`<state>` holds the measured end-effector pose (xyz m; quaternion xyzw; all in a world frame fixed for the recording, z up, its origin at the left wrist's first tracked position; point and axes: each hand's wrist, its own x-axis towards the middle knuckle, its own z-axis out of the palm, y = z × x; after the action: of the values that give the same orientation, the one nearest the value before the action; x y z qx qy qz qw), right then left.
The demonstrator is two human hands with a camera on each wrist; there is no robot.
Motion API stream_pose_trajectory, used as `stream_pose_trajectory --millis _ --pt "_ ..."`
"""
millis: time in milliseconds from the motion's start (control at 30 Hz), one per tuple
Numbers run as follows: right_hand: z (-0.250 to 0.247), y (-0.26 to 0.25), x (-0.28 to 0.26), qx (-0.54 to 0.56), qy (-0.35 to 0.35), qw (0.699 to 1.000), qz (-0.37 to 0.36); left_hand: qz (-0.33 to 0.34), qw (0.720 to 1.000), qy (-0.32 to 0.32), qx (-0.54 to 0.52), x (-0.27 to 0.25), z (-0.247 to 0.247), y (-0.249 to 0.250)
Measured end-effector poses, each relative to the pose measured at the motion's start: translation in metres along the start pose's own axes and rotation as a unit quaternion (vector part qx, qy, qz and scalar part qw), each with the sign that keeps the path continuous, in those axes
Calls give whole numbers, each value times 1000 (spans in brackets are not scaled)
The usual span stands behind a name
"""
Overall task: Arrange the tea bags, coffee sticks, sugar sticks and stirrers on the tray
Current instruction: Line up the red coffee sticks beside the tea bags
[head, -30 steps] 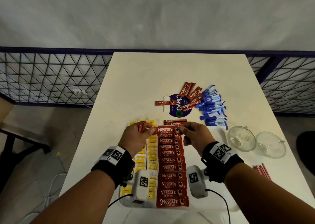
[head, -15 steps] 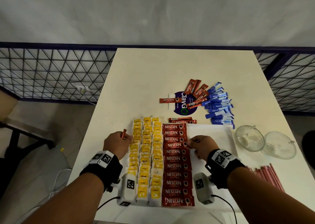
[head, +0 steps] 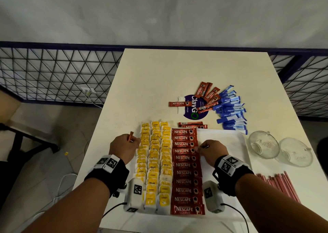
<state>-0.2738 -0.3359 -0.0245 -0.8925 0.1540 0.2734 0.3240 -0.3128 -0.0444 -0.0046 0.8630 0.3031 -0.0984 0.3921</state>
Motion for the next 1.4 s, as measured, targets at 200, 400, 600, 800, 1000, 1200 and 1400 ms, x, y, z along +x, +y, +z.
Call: stream_pose_trajectory --millis 200,400,600,800,1000,1200,1400 --pt "-2 0 -2 -21 -4 1000 -17 7 1000 6 -22 -1 -1 0" --pt "-18 -14 -9 -11 26 997 -68 74 996 -34 -28 -14 -9 18" --pt "-17 -67 -46 72 -49 964 -252 254 954 -129 97 -49 3 64" --pt "-19 -61 -52 142 -29 955 -260 270 943 -177 86 -69 4 86" --pt "-30 -35 -47 163 -1 959 -230 164 957 -206 -120 -59 4 69" --pt "-34 -24 -47 168 22 961 -217 157 952 -220 -140 -64 16 76" --pt "-35 3 -41 229 -20 967 -107 104 984 -120 -75 -47 7 45"
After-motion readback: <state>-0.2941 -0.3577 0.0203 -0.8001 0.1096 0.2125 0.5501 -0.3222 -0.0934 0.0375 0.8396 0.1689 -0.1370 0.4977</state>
